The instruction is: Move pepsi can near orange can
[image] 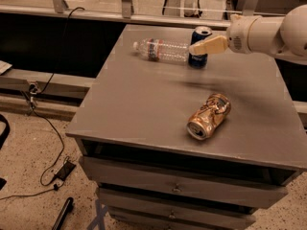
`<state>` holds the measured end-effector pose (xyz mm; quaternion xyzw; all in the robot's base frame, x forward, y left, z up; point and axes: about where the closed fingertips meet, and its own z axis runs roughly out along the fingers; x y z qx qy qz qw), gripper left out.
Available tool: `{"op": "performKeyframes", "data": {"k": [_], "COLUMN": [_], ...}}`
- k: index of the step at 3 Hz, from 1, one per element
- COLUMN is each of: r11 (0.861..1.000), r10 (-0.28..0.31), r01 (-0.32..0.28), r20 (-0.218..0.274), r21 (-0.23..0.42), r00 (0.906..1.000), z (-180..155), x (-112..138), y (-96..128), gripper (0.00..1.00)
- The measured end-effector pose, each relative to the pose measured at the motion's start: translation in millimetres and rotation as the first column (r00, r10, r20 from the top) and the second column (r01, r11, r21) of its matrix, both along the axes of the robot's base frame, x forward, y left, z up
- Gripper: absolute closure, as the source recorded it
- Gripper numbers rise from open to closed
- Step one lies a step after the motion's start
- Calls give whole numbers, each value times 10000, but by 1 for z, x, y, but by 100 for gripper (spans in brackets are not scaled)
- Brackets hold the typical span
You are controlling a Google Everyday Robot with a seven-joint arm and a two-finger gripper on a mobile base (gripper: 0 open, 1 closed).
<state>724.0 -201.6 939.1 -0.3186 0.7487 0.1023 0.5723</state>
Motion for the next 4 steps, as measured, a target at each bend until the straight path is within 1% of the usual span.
{"op": "performKeyframes", "data": {"k": [1,2,3,4], "r11": [9994,9970,9936,9871], "r10": [326,735,1120,1599], "r01": [-322,-722,-1111,-1602], "r20": [-328,-506,-610,-627], "r21": [146,262,179,-6], "r00": [9989,9960,9918,9851], "z": [-13,-21,-24,-24], "x": [10,18,21,22], "y": [9,19,28,36], "gripper": [0,18,41,64]}}
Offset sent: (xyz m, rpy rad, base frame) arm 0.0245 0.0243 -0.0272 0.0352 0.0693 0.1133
